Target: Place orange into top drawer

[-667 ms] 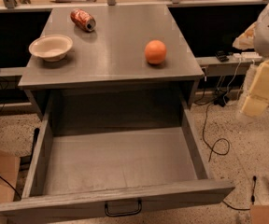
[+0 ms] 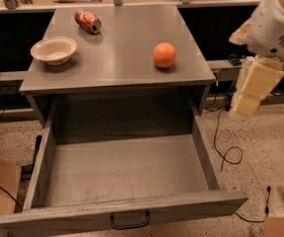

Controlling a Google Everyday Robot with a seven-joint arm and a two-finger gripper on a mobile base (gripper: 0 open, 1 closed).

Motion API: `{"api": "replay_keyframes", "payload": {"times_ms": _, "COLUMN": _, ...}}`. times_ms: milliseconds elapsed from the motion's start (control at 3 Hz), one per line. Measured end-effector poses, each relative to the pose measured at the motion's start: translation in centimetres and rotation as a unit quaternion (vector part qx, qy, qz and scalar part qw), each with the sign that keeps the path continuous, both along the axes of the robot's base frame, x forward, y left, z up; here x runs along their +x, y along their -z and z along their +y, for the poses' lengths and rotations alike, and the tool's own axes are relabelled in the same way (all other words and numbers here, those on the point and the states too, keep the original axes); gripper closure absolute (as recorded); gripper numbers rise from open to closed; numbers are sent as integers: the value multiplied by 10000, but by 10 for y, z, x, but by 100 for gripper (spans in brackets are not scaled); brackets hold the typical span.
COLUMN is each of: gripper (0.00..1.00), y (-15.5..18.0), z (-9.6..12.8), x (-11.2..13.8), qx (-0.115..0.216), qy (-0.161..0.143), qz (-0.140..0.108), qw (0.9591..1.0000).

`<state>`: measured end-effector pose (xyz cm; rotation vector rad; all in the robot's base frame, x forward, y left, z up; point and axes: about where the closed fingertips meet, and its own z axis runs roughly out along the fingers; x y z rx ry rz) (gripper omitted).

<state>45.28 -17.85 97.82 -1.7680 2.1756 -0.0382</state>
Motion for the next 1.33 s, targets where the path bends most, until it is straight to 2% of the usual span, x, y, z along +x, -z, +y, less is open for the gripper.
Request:
{"api": "replay_keyframes", "payload": {"times_ms": 333, "gripper": 0, "y": 6, "z": 35, "x": 44, "qx": 304, "qy": -349, "qz": -236, "qw": 9986}}
{"api": "replay_keyframes", "payload": {"times_ms": 667, "gripper": 0, "y": 22, "z": 54, "x": 102, "qx": 923, "qy": -642, "qz": -216, "qw": 9934}}
{"api": "replay_keyframes", "payload": {"times_ms": 1000, "gripper": 0, "y": 33, "z": 51, "x": 140, "qx": 1349, "qy": -760, "qz": -137, "qw": 9878}}
{"api": "replay_keyframes", "payload": {"times_ms": 1333, "gripper": 0, "y": 33, "z": 51, "x": 147, "qx": 1397, "qy": -750, "qz": -175, "qw": 9872}}
